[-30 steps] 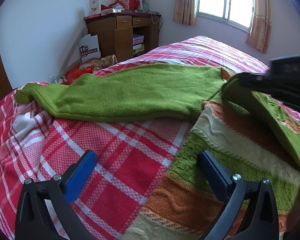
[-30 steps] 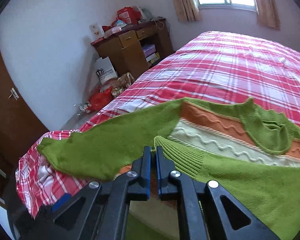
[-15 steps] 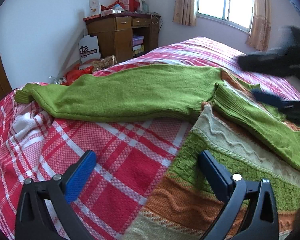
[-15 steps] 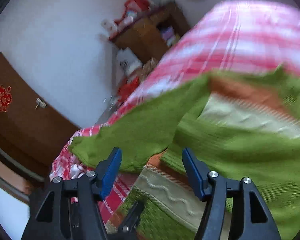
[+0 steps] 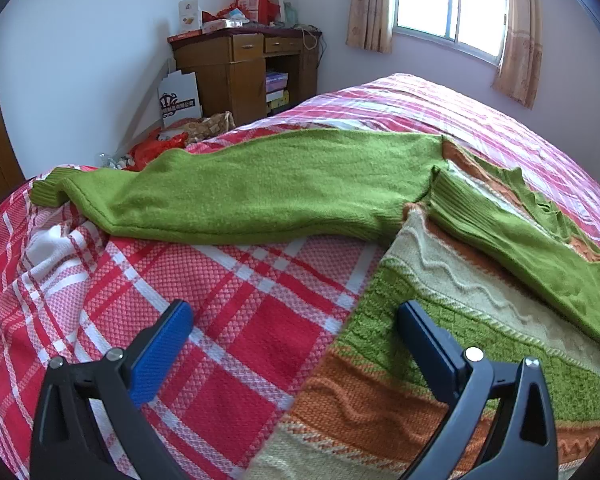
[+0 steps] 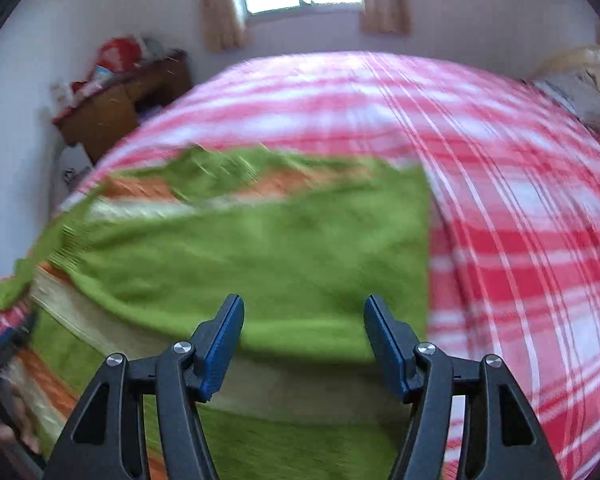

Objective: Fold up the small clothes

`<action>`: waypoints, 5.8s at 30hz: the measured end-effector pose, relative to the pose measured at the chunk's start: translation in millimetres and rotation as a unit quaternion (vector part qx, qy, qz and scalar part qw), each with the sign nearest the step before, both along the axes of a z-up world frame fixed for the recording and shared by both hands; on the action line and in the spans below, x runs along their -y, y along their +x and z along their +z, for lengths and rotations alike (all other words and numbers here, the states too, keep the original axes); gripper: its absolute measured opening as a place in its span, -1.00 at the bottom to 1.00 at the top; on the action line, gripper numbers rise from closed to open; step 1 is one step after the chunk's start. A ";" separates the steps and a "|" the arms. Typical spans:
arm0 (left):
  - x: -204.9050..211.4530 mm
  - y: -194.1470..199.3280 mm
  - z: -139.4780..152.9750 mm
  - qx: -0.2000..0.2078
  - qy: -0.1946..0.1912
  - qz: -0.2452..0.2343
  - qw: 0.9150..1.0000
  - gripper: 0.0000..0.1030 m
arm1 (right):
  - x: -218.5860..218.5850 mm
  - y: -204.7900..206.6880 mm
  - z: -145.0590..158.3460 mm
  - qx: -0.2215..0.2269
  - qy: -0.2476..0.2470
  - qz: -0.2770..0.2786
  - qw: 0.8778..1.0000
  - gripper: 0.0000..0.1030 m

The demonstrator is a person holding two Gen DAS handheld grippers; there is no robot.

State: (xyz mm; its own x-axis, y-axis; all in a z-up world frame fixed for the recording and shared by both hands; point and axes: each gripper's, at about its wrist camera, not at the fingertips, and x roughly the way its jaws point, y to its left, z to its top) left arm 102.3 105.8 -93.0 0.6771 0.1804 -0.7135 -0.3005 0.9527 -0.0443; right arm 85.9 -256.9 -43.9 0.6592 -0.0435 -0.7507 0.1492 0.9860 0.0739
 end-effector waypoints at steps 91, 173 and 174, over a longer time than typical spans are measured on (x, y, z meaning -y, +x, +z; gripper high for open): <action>1.2 -52.7 17.1 0.070 -0.084 -0.081 0.991 0.67 | -202.5 41.7 32.2 0.053 -0.043 0.284 0.956 0.40; 13.6 -37.6 11.9 0.032 -0.023 -0.092 0.995 1.00 | 16.3 -0.4 7.1 -0.020 -0.053 0.055 0.997 -0.12; 13.6 -37.5 11.9 0.031 -0.024 -0.094 0.995 1.00 | 13.8 -8.1 11.6 -0.025 -0.067 0.055 0.996 -0.12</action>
State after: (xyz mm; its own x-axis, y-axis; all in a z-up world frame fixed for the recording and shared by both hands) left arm 64.8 92.2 -81.1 0.7386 0.0142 -0.6740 -0.1134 0.9881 -0.1035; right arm 77.8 -270.7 -32.3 0.6280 -0.0741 -0.7747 0.0390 0.9972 -0.0638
